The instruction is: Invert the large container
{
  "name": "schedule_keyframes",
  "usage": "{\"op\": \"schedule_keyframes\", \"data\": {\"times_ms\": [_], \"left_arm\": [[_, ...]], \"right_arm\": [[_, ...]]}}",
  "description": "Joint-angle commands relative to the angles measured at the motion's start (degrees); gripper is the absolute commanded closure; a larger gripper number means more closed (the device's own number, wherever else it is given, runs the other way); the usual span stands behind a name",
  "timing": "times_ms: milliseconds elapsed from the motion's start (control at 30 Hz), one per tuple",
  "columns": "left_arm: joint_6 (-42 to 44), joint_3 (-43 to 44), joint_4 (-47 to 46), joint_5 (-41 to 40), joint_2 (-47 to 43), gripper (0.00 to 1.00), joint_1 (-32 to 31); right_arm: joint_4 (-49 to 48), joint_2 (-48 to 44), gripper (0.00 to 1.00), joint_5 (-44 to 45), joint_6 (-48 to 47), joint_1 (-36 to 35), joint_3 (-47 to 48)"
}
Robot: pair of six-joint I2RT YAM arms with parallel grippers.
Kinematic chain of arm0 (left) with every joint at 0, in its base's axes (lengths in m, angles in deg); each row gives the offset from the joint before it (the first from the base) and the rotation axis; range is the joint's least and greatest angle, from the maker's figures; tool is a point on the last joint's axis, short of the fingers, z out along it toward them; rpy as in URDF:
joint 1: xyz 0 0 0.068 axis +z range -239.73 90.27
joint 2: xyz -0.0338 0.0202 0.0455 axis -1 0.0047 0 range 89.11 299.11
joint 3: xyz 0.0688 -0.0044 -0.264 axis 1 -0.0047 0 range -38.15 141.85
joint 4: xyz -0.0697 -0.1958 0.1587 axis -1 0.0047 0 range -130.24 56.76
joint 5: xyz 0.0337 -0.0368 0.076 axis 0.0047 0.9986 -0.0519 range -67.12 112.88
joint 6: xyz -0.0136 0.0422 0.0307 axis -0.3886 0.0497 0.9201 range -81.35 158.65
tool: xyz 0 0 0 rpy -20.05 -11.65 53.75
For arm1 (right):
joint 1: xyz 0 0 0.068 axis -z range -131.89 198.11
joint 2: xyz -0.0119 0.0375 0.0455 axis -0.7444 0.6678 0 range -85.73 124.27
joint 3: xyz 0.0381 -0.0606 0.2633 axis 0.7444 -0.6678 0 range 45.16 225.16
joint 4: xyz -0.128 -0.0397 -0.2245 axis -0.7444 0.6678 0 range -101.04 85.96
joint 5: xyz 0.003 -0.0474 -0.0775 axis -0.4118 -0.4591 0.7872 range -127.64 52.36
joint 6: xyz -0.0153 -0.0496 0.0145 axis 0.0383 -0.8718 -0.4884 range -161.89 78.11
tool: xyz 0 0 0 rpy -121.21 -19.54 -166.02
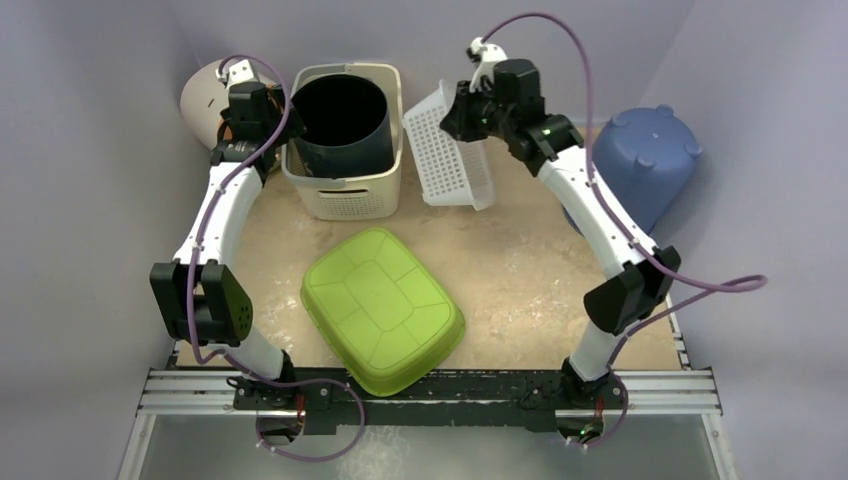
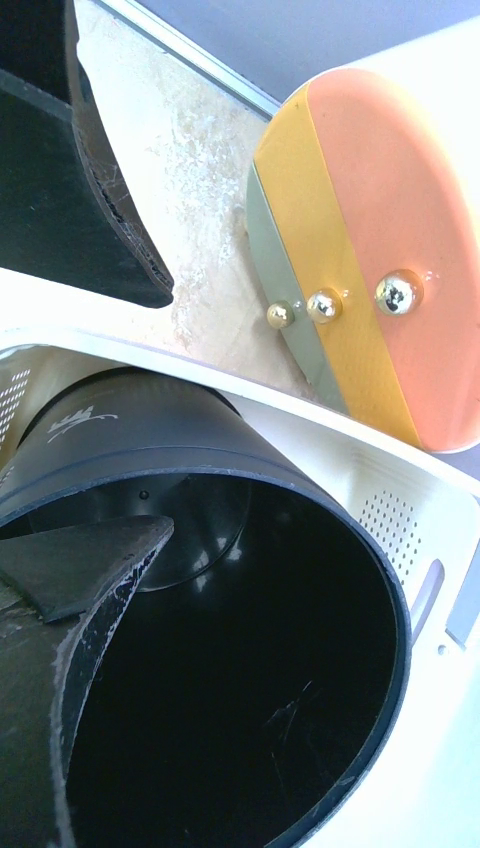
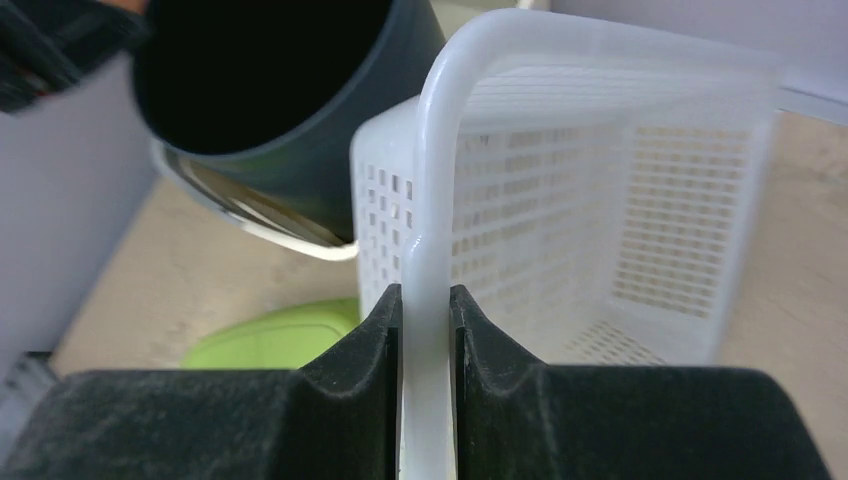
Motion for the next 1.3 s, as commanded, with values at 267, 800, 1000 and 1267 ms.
{"op": "schedule_keyframes", "data": {"times_ms": [267, 800, 1000, 1267], "left_arm": [[1.20, 0.15, -2.06, 1.03, -3.39, 0.23, 1.63], [1.09, -0.26, -3.26, 2.25, -2.23, 0.23, 2.18], [0.95, -0.87, -3.78, 2.43, -1.74, 0.23, 2.50], [0.59, -1.37, -4.34, 2.83, -1.06, 0.23, 2.53]], "right_arm": [[-30.17, -16.04, 0.97, -20.00, 26.32, 14.03, -30.25], [-13.45, -20.78, 0.95, -0.31, 20.08, 19.77, -43.00], [-15.13, -21.48, 0.95, -2.48, 20.99, 19.88, -48.46], [-17.25, -20.47, 0.95, -4.18, 21.29, 19.88, -53.42]]}}
